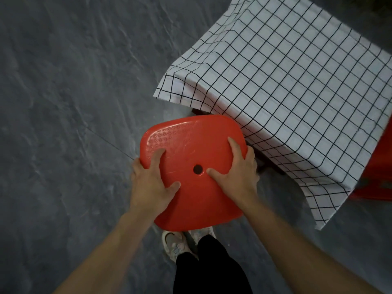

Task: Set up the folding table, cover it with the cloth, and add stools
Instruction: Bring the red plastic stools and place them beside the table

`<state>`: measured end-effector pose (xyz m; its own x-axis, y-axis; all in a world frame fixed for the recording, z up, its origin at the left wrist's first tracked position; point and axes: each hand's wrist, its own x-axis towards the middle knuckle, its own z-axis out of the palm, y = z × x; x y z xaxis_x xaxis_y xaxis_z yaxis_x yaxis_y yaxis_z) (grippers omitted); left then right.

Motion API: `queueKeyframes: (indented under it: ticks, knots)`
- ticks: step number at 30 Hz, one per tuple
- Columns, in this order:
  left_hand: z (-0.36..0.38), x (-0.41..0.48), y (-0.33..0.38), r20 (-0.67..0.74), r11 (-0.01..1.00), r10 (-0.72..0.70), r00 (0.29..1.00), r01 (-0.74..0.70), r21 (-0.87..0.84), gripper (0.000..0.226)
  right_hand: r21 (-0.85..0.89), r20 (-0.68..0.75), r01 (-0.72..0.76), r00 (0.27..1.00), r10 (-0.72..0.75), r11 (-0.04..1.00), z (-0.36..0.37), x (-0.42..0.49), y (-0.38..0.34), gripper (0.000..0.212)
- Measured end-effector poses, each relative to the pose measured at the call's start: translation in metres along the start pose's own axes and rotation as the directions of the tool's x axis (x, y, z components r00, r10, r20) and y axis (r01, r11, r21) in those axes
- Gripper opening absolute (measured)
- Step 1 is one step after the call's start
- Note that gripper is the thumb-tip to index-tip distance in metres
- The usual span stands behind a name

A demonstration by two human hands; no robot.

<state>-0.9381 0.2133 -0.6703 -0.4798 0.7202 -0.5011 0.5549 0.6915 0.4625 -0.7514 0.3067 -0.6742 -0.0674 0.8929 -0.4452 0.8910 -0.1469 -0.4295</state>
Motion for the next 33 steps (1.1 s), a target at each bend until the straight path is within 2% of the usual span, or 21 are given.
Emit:
queueKeyframes:
  ticks: [4,9,12,16,22,28,33]
  knots:
    - [-0.004,-0.002,0.001,0.028,0.999,0.024,0.999,-0.026,0.048,0.095,0.0,0.03,-0.012,0.999,0.012,1.0,-0.004,-0.002,-0.002,0.103]
    - [-0.018,0.004,-0.006,0.029,0.955,0.142,0.989,-0.145,0.257,0.104,0.009,0.029,-0.031,0.999,0.03,0.999,-0.005,-0.004,-0.002,0.103]
    - [-0.028,0.019,-0.007,0.072,0.921,0.216,0.974,-0.228,0.315,0.109,0.005,0.022,-0.09,0.996,0.09,0.996,-0.007,-0.015,-0.002,0.105]
    - [-0.04,0.041,0.006,0.189,0.849,0.322,0.928,-0.371,0.377,0.11,0.004,-0.026,-0.189,0.982,0.189,0.982,-0.014,-0.033,-0.002,0.106]
    - [-0.048,0.059,0.034,0.292,0.678,0.451,0.844,-0.536,0.503,0.11,0.137,-0.026,-0.328,0.942,0.335,0.935,-0.005,-0.068,-0.003,0.11]
    - [-0.031,0.073,0.056,0.376,0.566,0.474,0.796,-0.603,0.562,0.116,0.141,0.008,-0.367,0.929,0.37,0.92,0.019,-0.08,0.004,0.117]
    - [-0.026,0.082,0.065,0.449,0.532,0.423,0.787,-0.617,0.58,0.127,0.189,-0.002,-0.383,0.921,0.39,0.904,0.03,-0.083,0.0,0.124]
